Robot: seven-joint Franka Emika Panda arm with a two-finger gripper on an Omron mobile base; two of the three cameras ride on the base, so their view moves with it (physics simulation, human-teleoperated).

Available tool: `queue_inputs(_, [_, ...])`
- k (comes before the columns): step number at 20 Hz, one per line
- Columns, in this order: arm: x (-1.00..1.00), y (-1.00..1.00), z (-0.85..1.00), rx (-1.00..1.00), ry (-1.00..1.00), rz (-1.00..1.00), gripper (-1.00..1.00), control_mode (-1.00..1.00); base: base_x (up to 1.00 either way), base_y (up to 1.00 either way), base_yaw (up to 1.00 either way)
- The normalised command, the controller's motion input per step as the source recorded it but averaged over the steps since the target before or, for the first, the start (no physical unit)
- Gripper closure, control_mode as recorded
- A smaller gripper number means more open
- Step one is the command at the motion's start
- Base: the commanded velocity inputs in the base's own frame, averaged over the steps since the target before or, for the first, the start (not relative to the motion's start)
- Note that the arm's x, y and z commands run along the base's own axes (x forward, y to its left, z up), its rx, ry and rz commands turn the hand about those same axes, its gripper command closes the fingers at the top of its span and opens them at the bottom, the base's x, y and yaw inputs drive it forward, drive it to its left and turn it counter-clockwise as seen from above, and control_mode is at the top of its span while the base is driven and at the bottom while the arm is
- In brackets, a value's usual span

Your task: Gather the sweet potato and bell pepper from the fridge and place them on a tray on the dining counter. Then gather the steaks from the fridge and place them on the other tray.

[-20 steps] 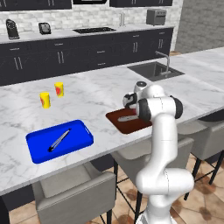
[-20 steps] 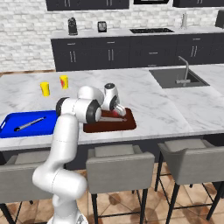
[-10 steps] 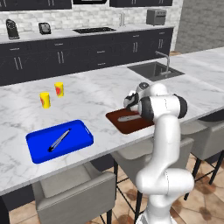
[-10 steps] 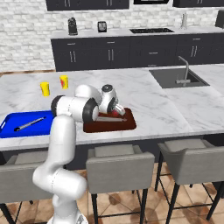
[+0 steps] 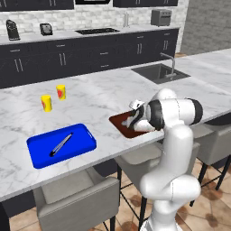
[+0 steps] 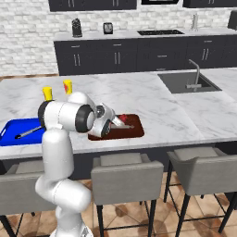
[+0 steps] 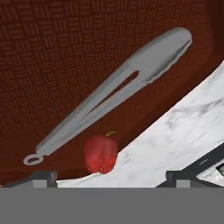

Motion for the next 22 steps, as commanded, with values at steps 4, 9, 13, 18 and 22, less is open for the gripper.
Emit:
queue_inputs(4, [-0.76, 0.08, 0.71, 0.00, -0.12, 0.01, -1.00, -1.00, 0.00, 0.00, 0.00])
queue_inputs(9, [-0.72, 0.09, 0.99, 0.00, 0.00, 0.15, -1.00, -1.00, 0.00, 0.00, 0.00])
queue_inputs(13, [-0.69, 0.15, 1.00, -0.01, 0.00, 0.24, -1.00, -1.00, 0.00, 0.00, 0.00])
queue_inputs(18, [-0.79, 0.08, 0.99, 0.00, 0.00, 0.22, -1.00, -1.00, 0.00, 0.00, 0.00])
queue_inputs(22, [-0.79, 0.02, 0.97, -0.03, 0.02, 0.14, -1.00, -1.00, 0.00, 0.00, 0.00])
